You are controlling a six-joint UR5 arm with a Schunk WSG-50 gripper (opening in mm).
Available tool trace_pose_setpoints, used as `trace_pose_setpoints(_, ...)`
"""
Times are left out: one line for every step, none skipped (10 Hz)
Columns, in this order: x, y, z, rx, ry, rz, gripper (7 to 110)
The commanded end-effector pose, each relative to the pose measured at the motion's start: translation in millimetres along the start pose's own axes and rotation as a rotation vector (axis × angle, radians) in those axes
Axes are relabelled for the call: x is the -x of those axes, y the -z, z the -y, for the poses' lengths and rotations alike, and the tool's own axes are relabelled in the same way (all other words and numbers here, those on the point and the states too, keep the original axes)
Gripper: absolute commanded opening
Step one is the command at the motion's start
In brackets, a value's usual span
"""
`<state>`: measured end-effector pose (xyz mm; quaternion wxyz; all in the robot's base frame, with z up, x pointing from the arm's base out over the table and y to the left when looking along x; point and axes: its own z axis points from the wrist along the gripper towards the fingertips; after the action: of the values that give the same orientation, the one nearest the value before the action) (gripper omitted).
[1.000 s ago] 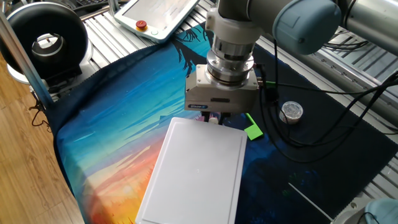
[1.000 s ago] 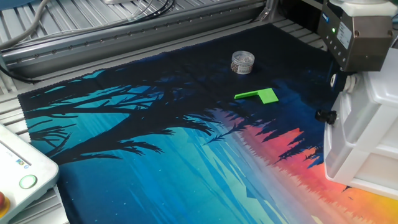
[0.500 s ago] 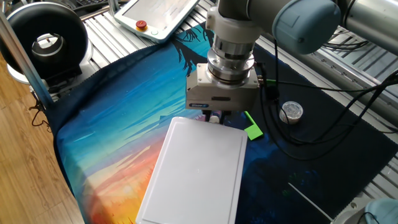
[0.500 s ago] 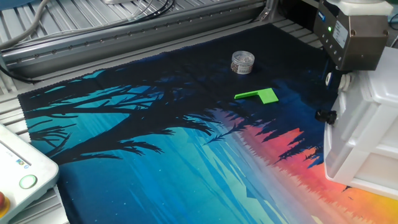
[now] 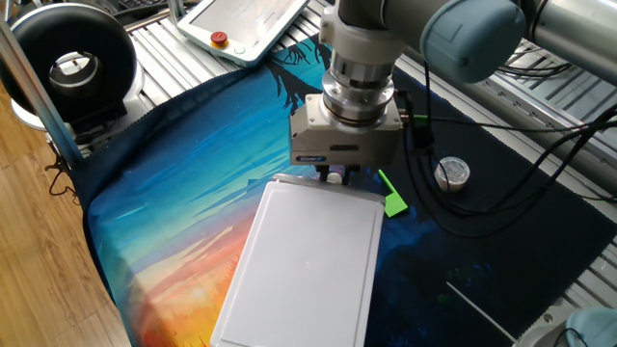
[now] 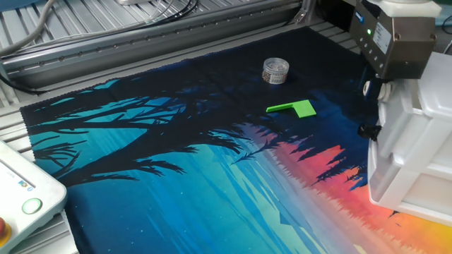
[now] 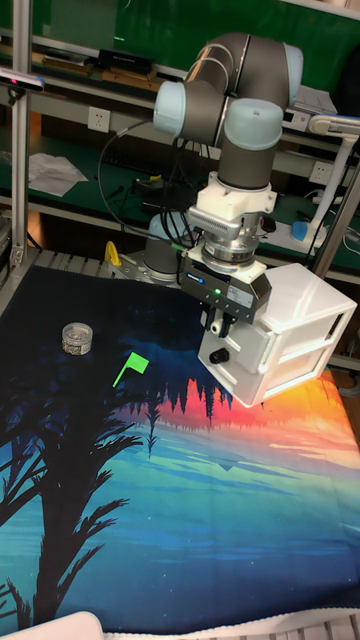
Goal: Grasp the handle and open the drawer
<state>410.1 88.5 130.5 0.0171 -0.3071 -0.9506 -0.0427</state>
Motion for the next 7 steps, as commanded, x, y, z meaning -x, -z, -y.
trace_pose_setpoints(9.0,4.4,2,0.002,0.041,0.008,7)
trace_pose_setpoints(12.0,4.0,2,-0.003,0.057,0.015,7)
trace_pose_setpoints(15.2,3.8,4,-0.012,0.066,0.023,7)
trace_pose_setpoints(19.3,4.3,7,-0.025,0.075,0.031,7)
trace_pose_setpoints(22.3,5.6,7,-0.029,0.081,0.034,7)
trace_pose_setpoints(25.4,6.2,8,-0.03,0.094,0.038,7)
trace_pose_setpoints(29.2,6.7,9,-0.03,0.111,0.044,7)
